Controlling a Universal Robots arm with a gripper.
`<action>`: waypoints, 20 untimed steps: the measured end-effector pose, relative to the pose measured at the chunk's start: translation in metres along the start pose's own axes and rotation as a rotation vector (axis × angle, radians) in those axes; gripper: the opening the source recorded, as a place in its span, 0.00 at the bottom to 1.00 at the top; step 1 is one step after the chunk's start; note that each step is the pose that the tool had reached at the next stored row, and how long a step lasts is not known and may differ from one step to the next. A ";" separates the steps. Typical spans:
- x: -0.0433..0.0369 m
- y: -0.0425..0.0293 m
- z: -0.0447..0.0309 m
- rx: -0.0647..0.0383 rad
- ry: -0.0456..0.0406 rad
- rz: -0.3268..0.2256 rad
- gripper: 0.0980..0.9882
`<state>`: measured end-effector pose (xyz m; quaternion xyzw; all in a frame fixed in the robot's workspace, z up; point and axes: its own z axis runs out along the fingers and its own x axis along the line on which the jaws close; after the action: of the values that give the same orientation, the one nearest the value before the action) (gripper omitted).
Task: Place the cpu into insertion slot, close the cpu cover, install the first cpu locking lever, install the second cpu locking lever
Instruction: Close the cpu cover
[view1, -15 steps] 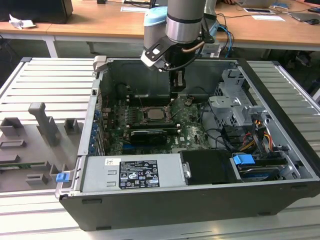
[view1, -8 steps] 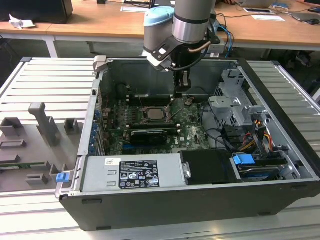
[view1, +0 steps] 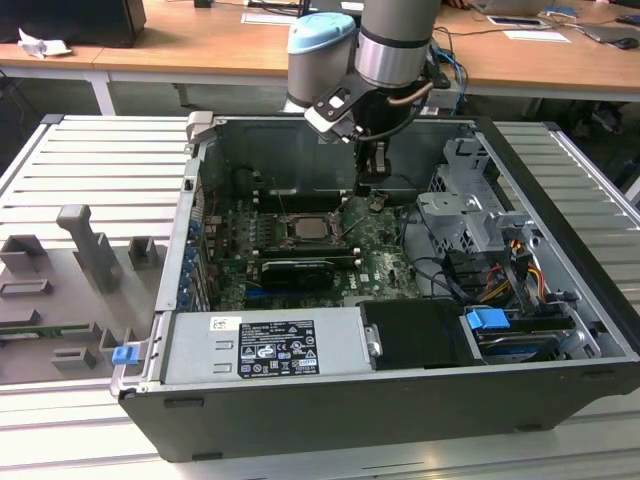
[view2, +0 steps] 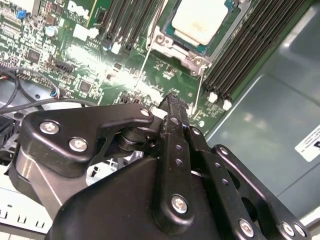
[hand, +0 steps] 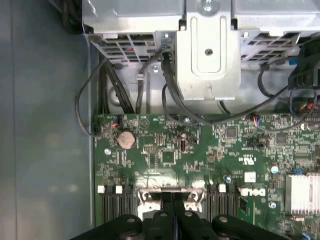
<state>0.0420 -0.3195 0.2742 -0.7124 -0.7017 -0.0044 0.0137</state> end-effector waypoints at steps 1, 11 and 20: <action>0.0000 0.0031 0.0000 0.003 -0.0001 0.000 0.01; 0.0006 0.0227 0.0014 0.017 -0.0007 -0.018 0.01; 0.0001 0.0221 0.0194 0.007 -0.0011 -0.042 0.01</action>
<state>0.0639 -0.3193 0.2546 -0.6974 -0.7165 -0.0017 0.0157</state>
